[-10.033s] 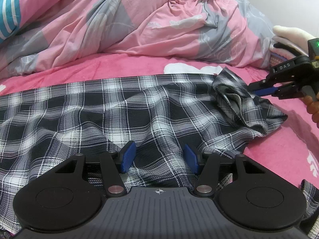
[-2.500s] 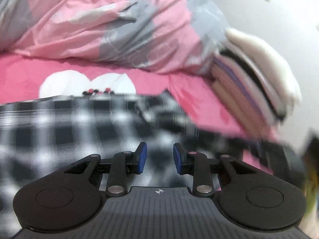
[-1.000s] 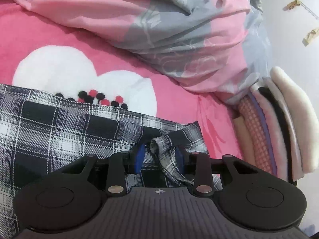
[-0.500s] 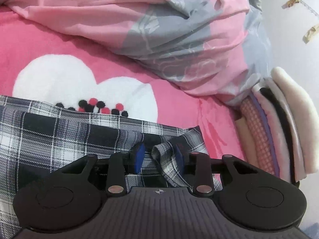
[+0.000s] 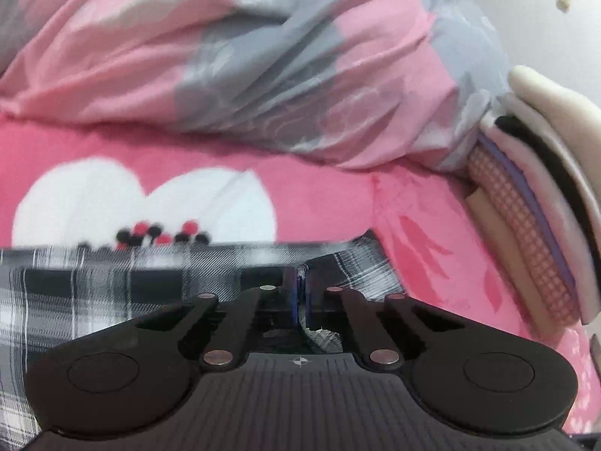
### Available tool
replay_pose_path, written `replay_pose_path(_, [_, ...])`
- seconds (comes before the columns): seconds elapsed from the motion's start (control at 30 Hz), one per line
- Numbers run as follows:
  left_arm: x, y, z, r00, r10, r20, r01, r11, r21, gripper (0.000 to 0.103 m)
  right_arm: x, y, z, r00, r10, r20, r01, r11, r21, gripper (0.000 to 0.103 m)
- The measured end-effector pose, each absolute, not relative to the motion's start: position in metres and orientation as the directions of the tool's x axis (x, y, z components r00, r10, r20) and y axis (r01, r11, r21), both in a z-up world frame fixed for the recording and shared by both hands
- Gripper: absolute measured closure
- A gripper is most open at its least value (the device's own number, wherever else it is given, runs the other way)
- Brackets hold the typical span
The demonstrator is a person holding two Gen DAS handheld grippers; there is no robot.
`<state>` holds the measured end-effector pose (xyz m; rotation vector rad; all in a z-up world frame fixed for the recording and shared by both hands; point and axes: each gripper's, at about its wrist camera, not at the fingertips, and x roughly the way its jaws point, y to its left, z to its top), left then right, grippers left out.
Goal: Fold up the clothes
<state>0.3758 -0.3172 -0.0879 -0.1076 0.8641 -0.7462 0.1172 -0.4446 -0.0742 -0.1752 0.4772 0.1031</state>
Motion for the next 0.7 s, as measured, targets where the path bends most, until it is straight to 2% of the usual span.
replay_pose_path(0.17, [0.376, -0.356, -0.063, 0.397, -0.680, -0.616, 0.586, 0.704, -0.400, 0.102, 0.110, -0.509, -0.073, 0.901, 0.110, -0.420, -0.007, 0.971, 0.240, 0.098])
replay_pose_path(0.23, [0.378, -0.378, -0.056, 0.379, -0.699, -0.607, 0.601, 0.684, -0.413, 0.102, 0.108, -0.538, -0.078, 0.903, 0.149, -0.404, 0.044, 0.901, 0.431, 0.098])
replay_pose_path(0.33, [0.378, -0.416, -0.057, 0.339, -0.719, -0.607, 0.628, 0.653, -0.423, 0.102, 0.104, -0.570, -0.101, 0.897, 0.179, -0.403, 0.116, 0.785, 0.608, 0.098])
replay_pose_path(0.5, [0.375, -0.471, -0.086, 0.287, -0.713, -0.639, 0.666, 0.628, -0.402, 0.097, 0.098, -0.596, -0.125, 0.898, 0.213, -0.385, 0.164, 0.650, 0.742, 0.096])
replay_pose_path(0.57, [0.373, -0.473, -0.092, 0.298, -0.715, -0.632, 0.669, 0.629, -0.397, 0.087, 0.095, -0.601, -0.129, 0.904, 0.215, -0.370, 0.165, 0.623, 0.764, 0.096])
replay_pose_path(0.67, [0.373, -0.454, -0.085, 0.316, -0.757, -0.572, 0.654, 0.610, -0.447, 0.074, 0.092, -0.606, -0.133, 0.916, 0.207, -0.344, 0.162, 0.594, 0.788, 0.095])
replay_pose_path(0.7, [0.372, -0.443, -0.077, 0.327, -0.764, -0.556, 0.651, 0.609, -0.454, 0.073, 0.091, -0.608, -0.134, 0.919, 0.204, -0.336, 0.161, 0.584, 0.796, 0.095])
